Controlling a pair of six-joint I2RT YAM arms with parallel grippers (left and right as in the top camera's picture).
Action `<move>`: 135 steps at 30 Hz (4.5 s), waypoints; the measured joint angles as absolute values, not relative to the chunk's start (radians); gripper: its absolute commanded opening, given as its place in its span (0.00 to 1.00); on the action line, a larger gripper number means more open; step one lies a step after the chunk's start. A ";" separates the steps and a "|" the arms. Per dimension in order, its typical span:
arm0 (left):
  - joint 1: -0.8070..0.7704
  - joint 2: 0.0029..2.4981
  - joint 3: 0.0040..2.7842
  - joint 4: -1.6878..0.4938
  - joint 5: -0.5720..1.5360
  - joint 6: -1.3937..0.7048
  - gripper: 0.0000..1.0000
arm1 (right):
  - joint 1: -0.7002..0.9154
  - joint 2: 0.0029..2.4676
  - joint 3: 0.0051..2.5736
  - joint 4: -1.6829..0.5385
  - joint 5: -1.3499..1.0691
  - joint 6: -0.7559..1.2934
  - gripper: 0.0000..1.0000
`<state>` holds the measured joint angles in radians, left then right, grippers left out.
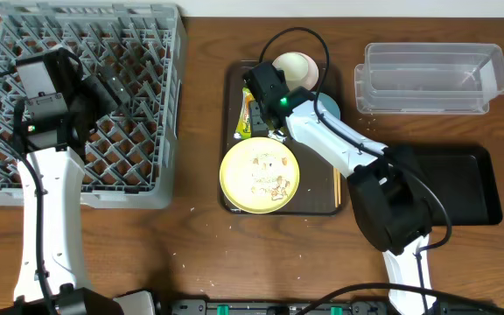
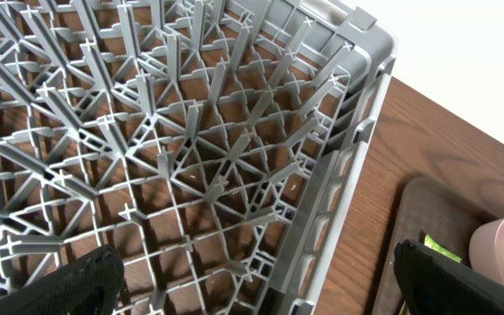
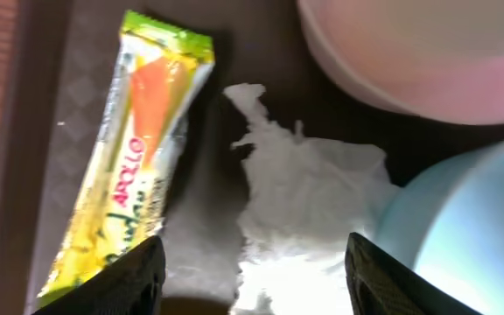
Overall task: Sort waste into correct bins and load items into the dishwasher
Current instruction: 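Grasp the crumpled white tissue with the right gripper and lift, then carry the tissue to the clear plastic bin and open the right gripper, then return the right gripper to the tray and grasp the yellow snack wrapper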
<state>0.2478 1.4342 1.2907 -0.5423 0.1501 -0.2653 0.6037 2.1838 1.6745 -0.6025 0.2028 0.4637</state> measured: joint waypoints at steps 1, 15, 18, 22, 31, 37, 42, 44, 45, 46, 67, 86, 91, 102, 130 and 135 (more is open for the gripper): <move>0.248 1.434 1.291 -0.542 0.150 -0.265 1.00 | 0.604 2.184 1.674 -0.602 0.210 0.463 0.61; 0.248 1.434 1.291 -0.542 0.150 -0.265 1.00 | 0.603 2.195 1.674 -0.585 0.238 0.462 0.52; 0.248 1.434 1.291 -0.542 0.150 -0.265 1.00 | 0.604 2.207 1.674 -0.579 0.239 0.462 0.52; 0.248 1.434 1.291 -0.543 0.150 -0.265 1.00 | 0.604 2.236 1.674 -0.575 0.240 0.462 0.52; 0.248 1.434 1.291 -0.542 0.150 -0.265 1.00 | 0.603 2.269 1.674 -0.570 0.244 0.454 0.01; 0.248 1.434 1.291 -0.542 0.150 -0.265 1.00 | 0.603 2.269 1.675 -0.569 0.210 0.456 0.01; 0.248 1.434 1.291 -0.542 0.150 -0.265 1.00 | 0.603 2.246 1.677 -0.571 0.167 0.456 0.01; 0.248 1.434 1.291 -0.542 0.150 -0.265 1.00 | 0.603 2.210 1.677 -0.571 0.157 0.456 0.01; 0.248 1.434 1.291 -0.542 0.150 -0.265 1.00 | 0.603 2.185 1.677 -0.571 0.154 0.456 0.01; 0.248 1.434 1.291 -0.542 0.150 -0.265 1.00 | 0.601 2.156 1.677 -0.570 0.152 0.456 0.01; 0.248 1.434 1.291 -0.543 0.150 -0.265 1.00 | 0.384 1.863 1.707 -0.572 0.220 0.456 0.01; 0.248 1.434 1.291 -0.543 0.150 -0.265 1.00 | -0.001 1.917 1.706 -0.463 0.296 0.624 0.64; 0.248 1.434 1.291 -0.542 0.150 -0.265 1.00 | -0.020 2.011 1.705 -0.456 0.273 0.613 0.92; 0.248 1.434 1.291 -0.542 0.150 -0.265 1.00 | -0.019 1.934 1.694 -0.439 -0.284 0.462 0.99; 0.248 1.434 1.291 -0.542 0.150 -0.265 1.00 | 0.699 2.221 1.700 -0.440 0.026 0.400 0.80; 0.248 1.434 1.291 -0.542 0.150 -0.265 1.00 | 0.718 2.255 1.699 -0.428 0.081 0.393 0.60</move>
